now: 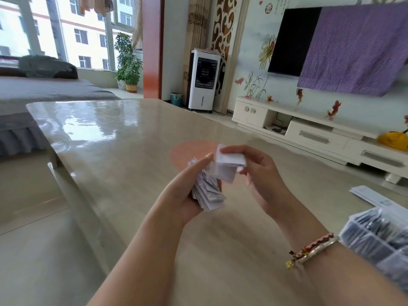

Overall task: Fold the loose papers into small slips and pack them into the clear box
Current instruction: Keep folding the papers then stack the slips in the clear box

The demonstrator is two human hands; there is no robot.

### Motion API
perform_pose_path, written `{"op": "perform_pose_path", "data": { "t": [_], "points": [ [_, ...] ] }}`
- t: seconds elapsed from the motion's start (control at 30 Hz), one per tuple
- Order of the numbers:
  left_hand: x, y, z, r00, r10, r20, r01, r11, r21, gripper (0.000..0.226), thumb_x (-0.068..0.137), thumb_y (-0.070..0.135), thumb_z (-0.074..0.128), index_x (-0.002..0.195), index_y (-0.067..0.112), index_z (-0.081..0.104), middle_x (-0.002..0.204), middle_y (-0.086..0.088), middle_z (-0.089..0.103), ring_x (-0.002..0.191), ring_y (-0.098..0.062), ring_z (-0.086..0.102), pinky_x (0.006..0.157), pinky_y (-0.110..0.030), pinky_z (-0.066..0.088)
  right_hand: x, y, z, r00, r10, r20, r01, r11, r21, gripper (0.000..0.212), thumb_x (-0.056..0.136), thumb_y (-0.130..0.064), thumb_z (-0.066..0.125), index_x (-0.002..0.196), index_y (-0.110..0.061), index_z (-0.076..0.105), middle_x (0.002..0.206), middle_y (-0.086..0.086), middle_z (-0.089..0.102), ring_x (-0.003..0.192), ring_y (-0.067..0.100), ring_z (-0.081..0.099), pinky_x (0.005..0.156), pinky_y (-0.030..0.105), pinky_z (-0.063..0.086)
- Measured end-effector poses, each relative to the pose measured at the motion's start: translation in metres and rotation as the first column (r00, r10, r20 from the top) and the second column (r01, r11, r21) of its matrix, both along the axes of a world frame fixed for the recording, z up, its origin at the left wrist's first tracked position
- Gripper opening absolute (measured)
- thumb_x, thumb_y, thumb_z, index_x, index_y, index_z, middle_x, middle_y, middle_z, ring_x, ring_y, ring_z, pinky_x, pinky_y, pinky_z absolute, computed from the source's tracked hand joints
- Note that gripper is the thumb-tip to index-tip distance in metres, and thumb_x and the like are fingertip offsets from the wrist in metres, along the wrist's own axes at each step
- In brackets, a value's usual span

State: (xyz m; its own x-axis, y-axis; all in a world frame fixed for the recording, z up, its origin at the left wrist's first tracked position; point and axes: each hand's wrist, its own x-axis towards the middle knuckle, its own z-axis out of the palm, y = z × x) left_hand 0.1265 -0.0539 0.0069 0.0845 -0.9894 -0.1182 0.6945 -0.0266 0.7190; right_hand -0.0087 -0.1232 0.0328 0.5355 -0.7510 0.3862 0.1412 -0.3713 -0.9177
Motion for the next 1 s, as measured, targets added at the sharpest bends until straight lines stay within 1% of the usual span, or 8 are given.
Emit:
{"op": "perform_pose_path", "data": {
  "t": [0.1,0.2,0.27,0.37,0.5,0.7,0.9,1.0],
  "points": [
    [-0.007,0.003,0.002,0.998,-0.057,-0.040,0.054,0.996,-0.077,0.031,0.088,0.041,0.061,0.091,0.011,0.070,0.076,-0.005,0.061,0.066,-0.015,0.058,0.070,-0.026,0.045,0.009,0.002,-0.008,0.992,-0.104,-0.075,0.089,0.980,-0.180,0.040,0.087,0.010,0.048,0.095,-0.016,0.077,0.110,-0.006,0.072,0.107,0.004,0.062,0.092,0.023,0.046],
    [-0.007,0.004,0.002,0.995,-0.086,-0.044,0.082,0.993,-0.086,0.032,0.091,0.038,0.059,0.094,0.008,0.069,0.085,-0.007,0.061,0.075,-0.016,0.060,0.073,-0.025,0.049,0.014,-0.001,-0.016,0.946,-0.239,-0.221,0.138,0.909,-0.393,0.044,0.087,-0.010,0.052,0.103,-0.046,0.070,0.136,-0.012,0.056,0.129,0.010,0.046,0.109,0.042,0.035],
    [-0.006,0.001,-0.001,0.998,-0.057,-0.020,0.057,0.998,-0.031,0.019,0.084,0.022,0.065,0.095,0.007,0.066,0.091,-0.012,0.058,0.079,-0.020,0.059,0.074,-0.030,0.050,0.015,-0.001,-0.015,0.806,-0.376,-0.457,0.126,0.863,-0.489,0.050,0.091,-0.017,0.053,0.110,-0.063,0.054,0.152,-0.015,0.034,0.138,0.016,0.026,0.113,0.044,0.020],
    [-0.003,0.000,-0.005,0.999,-0.035,-0.028,0.037,0.997,0.065,0.006,0.083,0.007,0.061,0.082,0.006,0.066,0.081,-0.015,0.059,0.070,-0.025,0.059,0.074,-0.037,0.053,0.016,-0.001,-0.013,0.585,-0.530,-0.613,0.187,0.824,-0.534,0.052,0.092,-0.023,0.057,0.136,-0.048,0.043,0.156,-0.009,0.024,0.137,0.021,0.017,0.104,0.037,0.020],
    [-0.004,-0.001,0.001,0.993,-0.004,-0.116,0.009,0.999,0.044,0.020,0.087,-0.002,0.049,0.105,0.006,0.055,0.100,-0.024,0.063,0.075,-0.032,0.061,0.090,-0.046,0.049,0.016,-0.004,-0.012,0.573,-0.570,-0.589,0.336,0.819,-0.465,0.045,0.085,-0.030,0.066,0.125,-0.030,0.046,0.137,-0.002,0.042,0.129,0.022,0.028,0.090,0.029,0.025],
    [0.001,-0.006,-0.005,0.972,0.043,-0.231,-0.027,0.997,0.073,0.027,0.087,-0.003,0.046,0.111,0.010,0.049,0.113,-0.022,0.065,0.100,-0.034,0.066,0.078,-0.045,0.056,0.004,-0.028,-0.012,0.856,-0.359,-0.372,0.373,0.927,-0.035,0.035,0.083,-0.005,0.062,0.115,-0.016,0.054,0.115,0.000,0.054,0.101,0.011,0.052,0.078,0.019,0.042],
    [0.004,-0.013,-0.005,0.964,0.145,-0.225,-0.121,0.986,0.117,0.013,0.091,0.002,0.052,0.100,0.009,0.057,0.107,-0.016,0.061,0.082,-0.021,0.062,0.071,-0.034,0.051,0.009,-0.102,-0.022,0.487,-0.633,-0.602,0.739,0.666,-0.103,0.071,0.083,-0.028,0.070,0.139,-0.008,0.030,0.140,0.014,0.040,0.132,0.033,0.034,0.104,0.039,0.035],
    [0.005,-0.016,-0.008,0.970,0.149,-0.190,-0.130,0.986,0.106,0.019,0.088,-0.001,0.053,0.101,0.011,0.061,0.109,-0.014,0.061,0.074,-0.017,0.057,0.063,-0.030,0.050,0.009,-0.124,-0.033,0.452,-0.588,-0.671,0.760,0.648,-0.056,0.052,0.079,-0.025,0.068,0.125,-0.007,0.054,0.120,0.013,0.060,0.117,0.033,0.051,0.096,0.038,0.046]
  ]
}}
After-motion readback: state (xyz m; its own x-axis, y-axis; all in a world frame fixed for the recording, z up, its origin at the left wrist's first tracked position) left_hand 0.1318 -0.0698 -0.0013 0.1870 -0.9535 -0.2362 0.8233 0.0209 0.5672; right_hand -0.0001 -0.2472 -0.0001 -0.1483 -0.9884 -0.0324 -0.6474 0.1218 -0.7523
